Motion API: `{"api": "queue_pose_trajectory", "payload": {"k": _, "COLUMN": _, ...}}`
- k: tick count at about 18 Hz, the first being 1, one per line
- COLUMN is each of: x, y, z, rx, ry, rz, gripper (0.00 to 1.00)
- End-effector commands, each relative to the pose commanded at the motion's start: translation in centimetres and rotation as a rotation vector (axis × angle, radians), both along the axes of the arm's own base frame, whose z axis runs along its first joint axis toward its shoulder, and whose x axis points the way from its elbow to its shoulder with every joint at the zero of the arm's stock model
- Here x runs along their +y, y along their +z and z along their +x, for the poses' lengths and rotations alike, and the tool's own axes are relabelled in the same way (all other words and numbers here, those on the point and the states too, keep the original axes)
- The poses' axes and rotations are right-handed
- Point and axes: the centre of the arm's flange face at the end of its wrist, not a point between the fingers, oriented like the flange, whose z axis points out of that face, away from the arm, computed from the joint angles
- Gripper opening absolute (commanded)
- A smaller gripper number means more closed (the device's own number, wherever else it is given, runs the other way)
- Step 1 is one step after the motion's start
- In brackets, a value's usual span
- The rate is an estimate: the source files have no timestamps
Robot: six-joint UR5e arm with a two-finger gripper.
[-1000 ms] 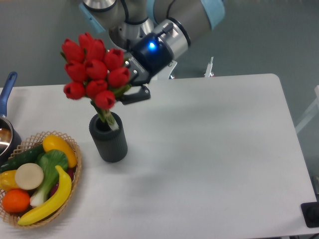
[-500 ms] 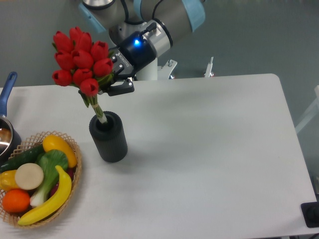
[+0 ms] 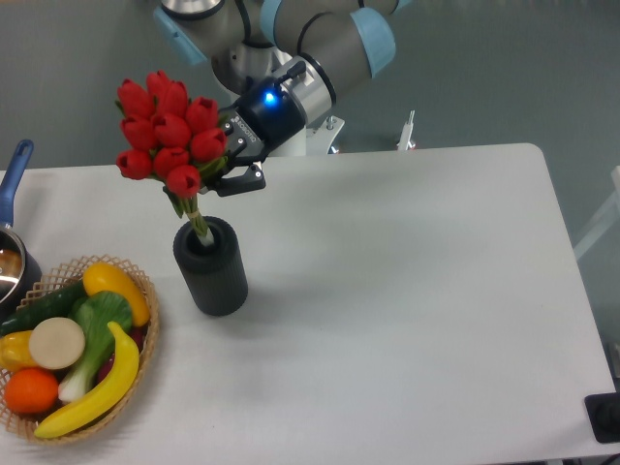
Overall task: Insert the flowers into the vase
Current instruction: 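Lower the tulip stems down into the black vase, then open the gripper, release the tulips, and lift away from the vase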
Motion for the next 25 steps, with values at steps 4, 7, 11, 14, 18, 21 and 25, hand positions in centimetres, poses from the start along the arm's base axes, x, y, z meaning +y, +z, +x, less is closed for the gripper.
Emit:
{"api": "queue_pose_trajectory", "payload": {"k": 4, "x": 0.3, "y": -3.2, "z": -0.2, "rx": 0.003, "ry": -0.015, "rz": -0.004, "gripper": 0.26}}
{"api": "queue_pose_trajectory", "payload": {"k": 7, "x": 0.5, "y": -4.7, "z": -0.6, "rx": 0.012, "ry": -0.023, "rz": -0.001, "gripper": 0.35}}
{"api": "queue_pose_trajectory", "payload": {"k": 11, "x": 0.4, "y": -6.7, "z": -0.6, "rx": 0.002, "ry": -0.028, "rz": -0.014, "gripper": 0.54}}
{"api": "queue_pose_trajectory", "payload": {"k": 14, "x": 0.3, "y": -7.3, "z": -0.4, "rx": 0.003, "ry": -0.03, "rz": -0.013, "gripper": 0.69}}
{"api": "queue_pose_trajectory", "payload": {"k": 18, "x": -0.5, "y": -8.2, "z": -0.4, "rx": -0.018, "ry": -0.015, "rz": -0.026, "gripper": 0.99}}
{"api": "queue_pose_trajectory", "payload": {"k": 21, "x": -1.0, "y": -8.5, "z": -0.3, "rx": -0.019, "ry": -0.004, "rz": -0.04, "gripper": 1.0}}
{"api": "queue_pose_trajectory", "payload": {"k": 25, "x": -2.0, "y": -8.8, "z": -0.7, "rx": 0.023, "ry": 0.016, "rz": -0.103, "gripper": 1.0}}
